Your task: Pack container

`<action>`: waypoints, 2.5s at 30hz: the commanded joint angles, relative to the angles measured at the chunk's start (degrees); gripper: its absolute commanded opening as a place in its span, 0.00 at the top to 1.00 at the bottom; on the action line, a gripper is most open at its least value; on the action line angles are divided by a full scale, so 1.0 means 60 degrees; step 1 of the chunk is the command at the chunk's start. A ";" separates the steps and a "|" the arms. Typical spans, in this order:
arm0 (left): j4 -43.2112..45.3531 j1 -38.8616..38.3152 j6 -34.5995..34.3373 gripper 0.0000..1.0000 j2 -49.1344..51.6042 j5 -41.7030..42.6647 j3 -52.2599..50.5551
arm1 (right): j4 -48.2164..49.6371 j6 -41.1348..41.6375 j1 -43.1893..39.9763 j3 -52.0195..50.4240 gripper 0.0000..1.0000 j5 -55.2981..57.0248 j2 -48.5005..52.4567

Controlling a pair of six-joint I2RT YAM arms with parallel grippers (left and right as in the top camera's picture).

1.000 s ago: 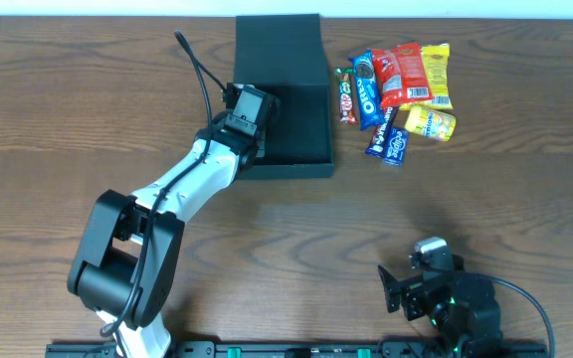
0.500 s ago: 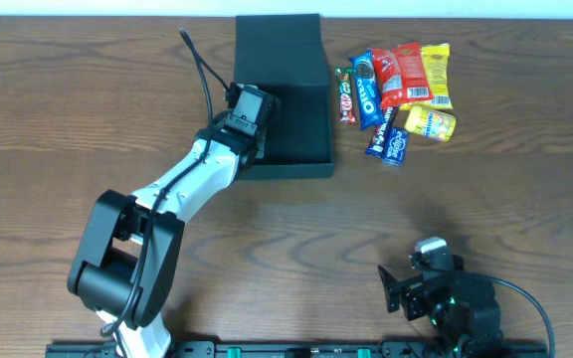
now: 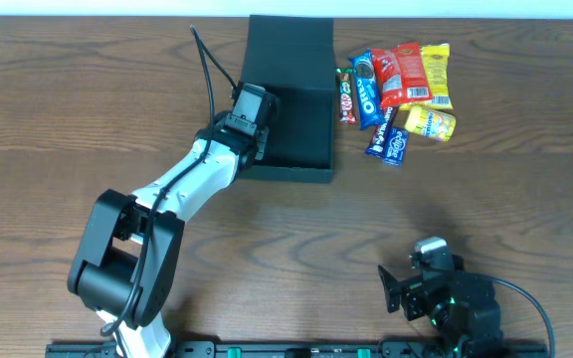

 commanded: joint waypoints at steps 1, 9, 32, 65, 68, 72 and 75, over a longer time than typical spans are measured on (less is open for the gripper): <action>-0.0022 0.0022 0.0240 0.93 0.0044 0.0000 0.0069 | -0.0011 0.0138 0.0040 -0.0062 0.01 0.0066 -0.0058; -0.0029 0.0022 -0.0310 0.71 0.0044 0.0000 0.0069 | -0.0011 0.0138 0.0040 -0.0062 0.01 0.0066 -0.0058; -0.0073 0.0022 -0.0550 0.04 -0.3326 -0.0007 0.0266 | -0.0011 0.0138 0.0040 -0.0062 0.01 0.0066 -0.0058; -0.0353 0.0022 -0.0189 0.05 -0.3319 0.0080 0.0262 | 0.3158 0.8714 0.0036 -0.0062 0.01 -0.0627 -0.0058; -0.0357 0.0022 -0.0186 0.05 -0.3319 0.0189 0.0262 | 0.3417 0.9369 0.0040 -0.0062 0.01 -0.0248 -0.0058; -0.0357 0.0022 -0.0189 0.05 -0.3319 0.0361 0.0262 | 0.4244 0.8976 0.0025 -0.0062 0.01 -0.0087 0.0000; -0.0350 0.0022 -0.0189 0.04 -0.3319 0.0357 0.0262 | 0.5166 0.8528 0.0007 -0.0058 0.01 -0.0091 0.0455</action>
